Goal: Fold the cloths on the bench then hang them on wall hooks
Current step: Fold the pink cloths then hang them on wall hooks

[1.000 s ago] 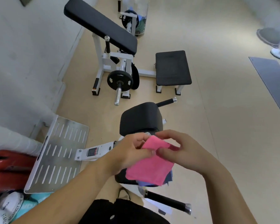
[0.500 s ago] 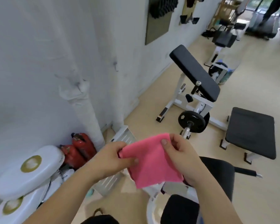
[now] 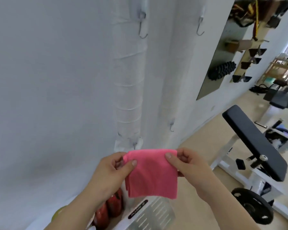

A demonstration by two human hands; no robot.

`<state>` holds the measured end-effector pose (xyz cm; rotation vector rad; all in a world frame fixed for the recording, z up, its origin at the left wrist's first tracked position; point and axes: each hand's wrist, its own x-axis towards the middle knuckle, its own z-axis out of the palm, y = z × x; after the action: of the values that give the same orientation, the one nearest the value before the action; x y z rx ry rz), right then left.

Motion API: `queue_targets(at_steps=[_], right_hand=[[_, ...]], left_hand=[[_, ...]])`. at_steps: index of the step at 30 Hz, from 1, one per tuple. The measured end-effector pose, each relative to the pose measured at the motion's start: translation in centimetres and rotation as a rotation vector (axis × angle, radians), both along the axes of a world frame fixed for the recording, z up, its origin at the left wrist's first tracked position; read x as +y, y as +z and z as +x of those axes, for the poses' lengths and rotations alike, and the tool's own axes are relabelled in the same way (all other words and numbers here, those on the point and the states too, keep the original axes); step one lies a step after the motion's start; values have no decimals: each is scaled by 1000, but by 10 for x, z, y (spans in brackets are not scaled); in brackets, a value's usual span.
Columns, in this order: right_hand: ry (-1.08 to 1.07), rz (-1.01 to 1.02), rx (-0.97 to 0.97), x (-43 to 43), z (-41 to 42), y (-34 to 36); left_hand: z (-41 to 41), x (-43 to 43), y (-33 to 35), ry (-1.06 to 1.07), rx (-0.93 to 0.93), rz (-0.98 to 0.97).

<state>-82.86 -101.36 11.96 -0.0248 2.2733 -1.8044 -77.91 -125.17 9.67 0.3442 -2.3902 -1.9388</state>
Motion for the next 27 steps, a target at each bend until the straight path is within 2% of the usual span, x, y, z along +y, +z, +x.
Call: queue_targets(at_steps=[4, 12, 16, 22, 27], right_hand=[[22, 8, 132, -17, -65, 29], [144, -87, 328, -28, -161, 110], [204, -91, 442, -33, -190, 154], [138, -147, 692, -48, -217, 225], [131, -190, 731, -69, -247, 257]], left_hand=[[-53, -1, 28, 62, 95, -102], [-112, -1, 112, 214, 245, -148], [-129, -5, 160, 269, 354, -192], [-153, -6, 226, 336, 544, -229], [-175, -19, 256, 404, 620, -293]])
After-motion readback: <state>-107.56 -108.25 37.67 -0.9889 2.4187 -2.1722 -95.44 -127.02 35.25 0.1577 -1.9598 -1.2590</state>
